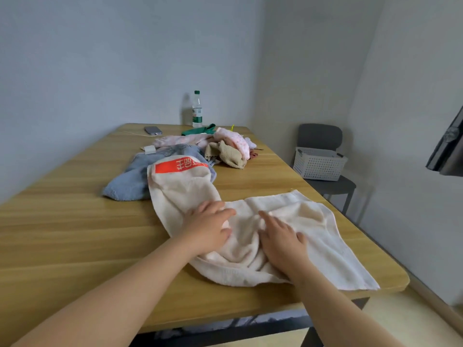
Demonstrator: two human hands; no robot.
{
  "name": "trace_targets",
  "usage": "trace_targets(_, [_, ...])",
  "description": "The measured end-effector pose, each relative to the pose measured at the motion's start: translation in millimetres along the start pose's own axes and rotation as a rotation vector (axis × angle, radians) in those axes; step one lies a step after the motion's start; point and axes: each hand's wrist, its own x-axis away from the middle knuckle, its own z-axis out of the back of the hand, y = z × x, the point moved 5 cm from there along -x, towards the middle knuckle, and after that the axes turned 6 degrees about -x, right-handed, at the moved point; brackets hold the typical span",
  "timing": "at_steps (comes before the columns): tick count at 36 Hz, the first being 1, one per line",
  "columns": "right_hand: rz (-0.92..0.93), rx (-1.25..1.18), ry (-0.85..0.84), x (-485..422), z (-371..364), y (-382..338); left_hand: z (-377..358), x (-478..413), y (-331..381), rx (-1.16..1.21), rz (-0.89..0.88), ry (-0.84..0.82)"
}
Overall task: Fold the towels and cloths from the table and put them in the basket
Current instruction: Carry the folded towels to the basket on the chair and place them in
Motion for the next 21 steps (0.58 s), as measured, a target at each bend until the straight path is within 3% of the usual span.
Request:
trace_targets(2, [0.021,0.064,-0.041,-2.1,-4.5,5.9,-17.6,1.4,-13.0,0.008,0.08,-0.135])
trace_targets(8, [-0.04,0.122,-0.06,-8.1,-0.4,18.5,-19.2,13.9,-30.4,0.121,0.158,-0.052])
trace_targets(12, [-0.051,0.123,-0.047,-7.1,-0.6,17.7,-8.4,25.5,-39.4,-0.134,0.239,0.019])
trace_targets(17, [-0.049,0.109,-0.02,-3.0,1.6,17.3,21.3,29.4,-42.4,-0.421,0.386,-0.162])
trace_targets(21, [-0.027,0.137,-0.006,0.1,2.0,11.4,39.6,21.2,-33.3,-0.561,0.327,-0.174])
